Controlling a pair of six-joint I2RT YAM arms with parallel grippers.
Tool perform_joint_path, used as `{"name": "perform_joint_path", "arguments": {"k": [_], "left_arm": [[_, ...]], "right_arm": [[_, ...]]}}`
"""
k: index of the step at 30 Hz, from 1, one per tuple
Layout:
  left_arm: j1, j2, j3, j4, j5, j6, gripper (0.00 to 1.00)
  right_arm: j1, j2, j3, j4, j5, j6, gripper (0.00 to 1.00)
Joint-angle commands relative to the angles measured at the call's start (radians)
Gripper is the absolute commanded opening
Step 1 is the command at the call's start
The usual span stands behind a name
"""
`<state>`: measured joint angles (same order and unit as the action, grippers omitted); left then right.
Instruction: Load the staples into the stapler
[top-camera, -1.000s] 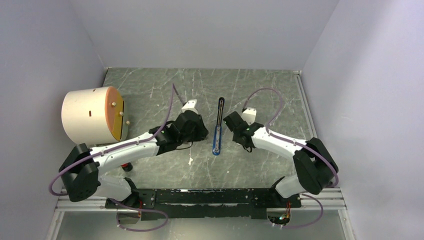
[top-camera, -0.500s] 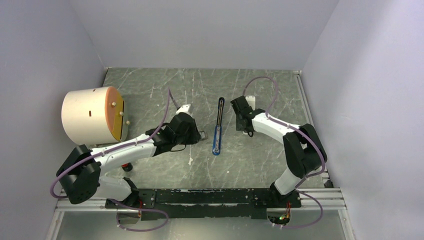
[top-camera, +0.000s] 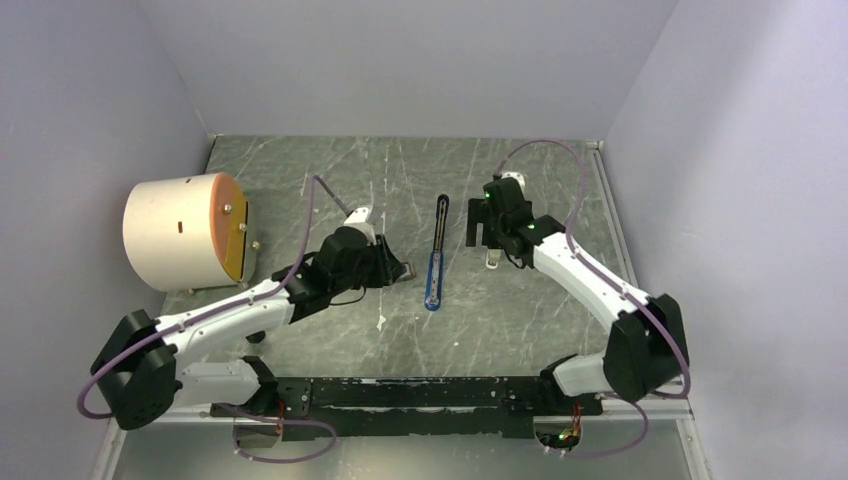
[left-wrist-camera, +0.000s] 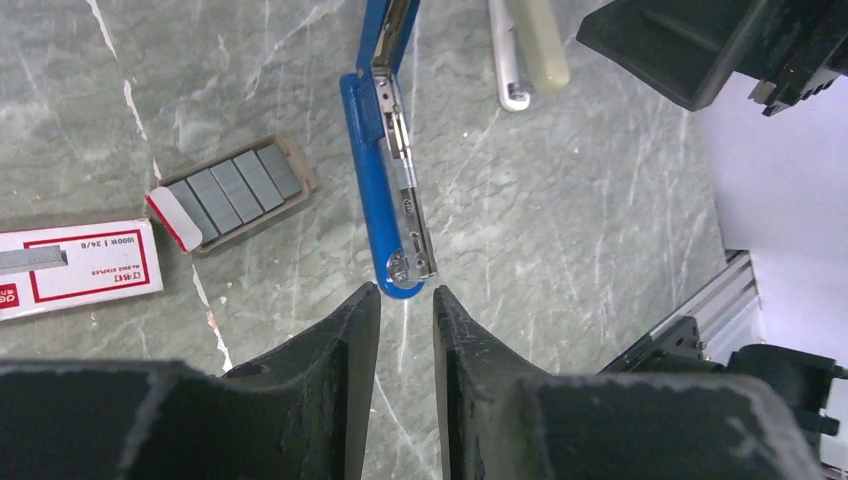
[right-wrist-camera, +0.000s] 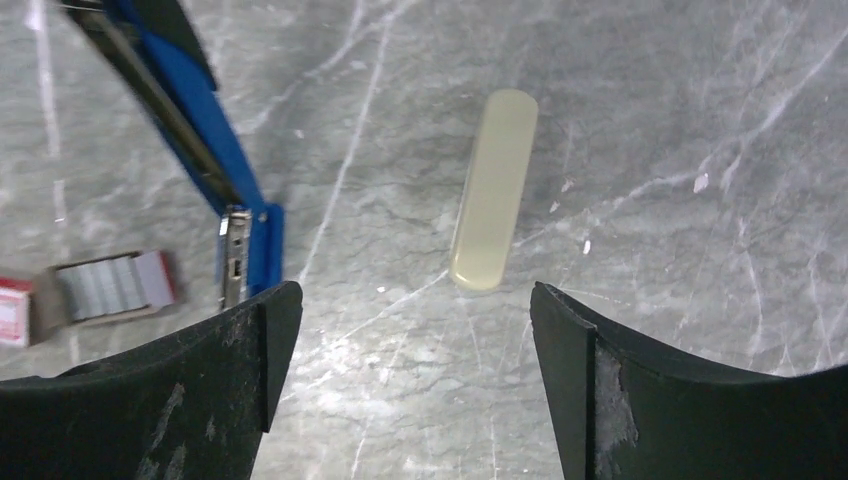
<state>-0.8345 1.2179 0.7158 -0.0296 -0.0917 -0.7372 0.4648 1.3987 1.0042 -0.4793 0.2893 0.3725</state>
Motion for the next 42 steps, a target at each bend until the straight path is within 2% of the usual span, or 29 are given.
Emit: {"name": "perform_joint_path", "arguments": {"k": [1,6,12,17,22,24,26,28,34,38,42], "left_arm": [[0.007,-0.083,-0.044,0.081,-0.039,0.003,0.33],[0.006,-0.171,-0.098,0.08,-0.11,-0.032,0.43],[0.006,-0.262,-0.15,0.042,-0.199,-0.058,0.68],[0.008,-0.275,-0.143,-0.026,-0.225,-0.046,0.83],[0.009,-0.236,-0.129,-0.05,-0.203,-0.05,0.92],[0.01,-0.217,-0.129,-0.038,-0.177,-0.056,0.93],[0.009,-0.191,-0.125,-0.031,-0.149,-0.067,0.89],[0.011,-0.161,-0.119,-0.033,-0.12,-0.077,0.85],[0.014,-0.099,-0.149,0.018,-0.019,-0.099,0.74],[0.015,-0.044,-0.153,0.066,0.058,-0.102,0.72],[0.018,0.017,-0.158,0.113,0.127,-0.11,0.69]], "right_arm": [[-0.005,-0.084,0.03,-0.001,-0.097,-0.054,0.89],[0.071,-0.042,0.088,0.046,-0.134,-0.042,0.89],[0.225,0.164,0.254,0.074,0.081,0.038,0.87],[0.24,0.295,0.36,0.065,0.286,0.139,0.83],[0.237,0.398,0.445,0.082,0.329,0.134,0.82],[0.23,0.444,0.493,0.054,0.329,0.129,0.78],[0.219,0.484,0.532,0.028,0.327,0.126,0.68],[0.209,0.514,0.559,0.009,0.317,0.121,0.63],[0.187,0.55,0.578,-0.016,0.292,0.12,0.59],[0.18,0.546,0.56,0.0,0.265,0.102,0.58],[0.174,0.55,0.554,0.027,0.208,0.07,0.5]]}}
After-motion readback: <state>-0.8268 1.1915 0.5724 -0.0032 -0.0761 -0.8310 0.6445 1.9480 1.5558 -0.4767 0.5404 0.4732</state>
